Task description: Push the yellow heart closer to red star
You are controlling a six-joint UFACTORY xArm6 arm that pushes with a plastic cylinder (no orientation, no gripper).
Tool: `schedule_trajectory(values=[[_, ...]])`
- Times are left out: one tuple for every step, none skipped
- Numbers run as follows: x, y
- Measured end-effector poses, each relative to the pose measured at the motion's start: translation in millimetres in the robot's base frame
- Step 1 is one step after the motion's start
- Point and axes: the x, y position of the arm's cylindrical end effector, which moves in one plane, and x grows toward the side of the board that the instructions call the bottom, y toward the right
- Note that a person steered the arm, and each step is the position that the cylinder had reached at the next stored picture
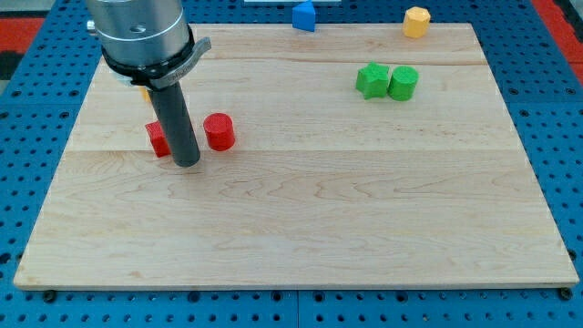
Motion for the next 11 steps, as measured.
schedule_trajectory(values=[[40.5,-66.8],[48.8,-118.9],[29.1,-134.7],[-3.3,-159.4],[-53.4,-165.6],[-67.9,-170.5],[-107.8,-170.6],[-117.8,-163.3],[-142.4,-126.4],[-168.4,-118.7],[-168.6,-68.4]])
